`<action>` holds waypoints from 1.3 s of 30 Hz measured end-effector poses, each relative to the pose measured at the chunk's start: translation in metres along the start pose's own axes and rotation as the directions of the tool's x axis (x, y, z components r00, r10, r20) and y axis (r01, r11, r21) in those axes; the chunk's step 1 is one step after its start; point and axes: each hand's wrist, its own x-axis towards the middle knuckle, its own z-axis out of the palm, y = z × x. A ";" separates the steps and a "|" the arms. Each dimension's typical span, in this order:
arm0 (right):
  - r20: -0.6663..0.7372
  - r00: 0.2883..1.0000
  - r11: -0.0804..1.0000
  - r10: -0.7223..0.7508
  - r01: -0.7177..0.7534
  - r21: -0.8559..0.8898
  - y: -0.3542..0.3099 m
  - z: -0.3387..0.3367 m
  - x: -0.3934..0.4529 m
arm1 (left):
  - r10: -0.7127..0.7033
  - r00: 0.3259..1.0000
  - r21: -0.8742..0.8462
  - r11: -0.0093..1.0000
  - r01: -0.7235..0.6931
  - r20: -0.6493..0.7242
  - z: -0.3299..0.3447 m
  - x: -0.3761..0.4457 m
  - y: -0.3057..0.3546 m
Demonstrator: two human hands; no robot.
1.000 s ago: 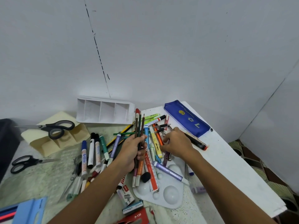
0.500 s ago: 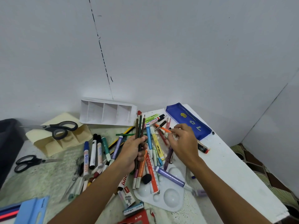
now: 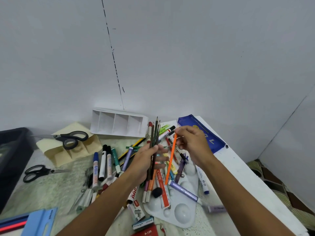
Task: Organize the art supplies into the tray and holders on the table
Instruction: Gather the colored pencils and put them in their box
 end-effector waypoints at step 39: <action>0.419 0.908 1.000 0.005 -0.006 0.000 0.047 0.357 -0.121 | 0.219 0.937 0.073 0.976 -0.207 -0.272 -0.335 -0.217 0.030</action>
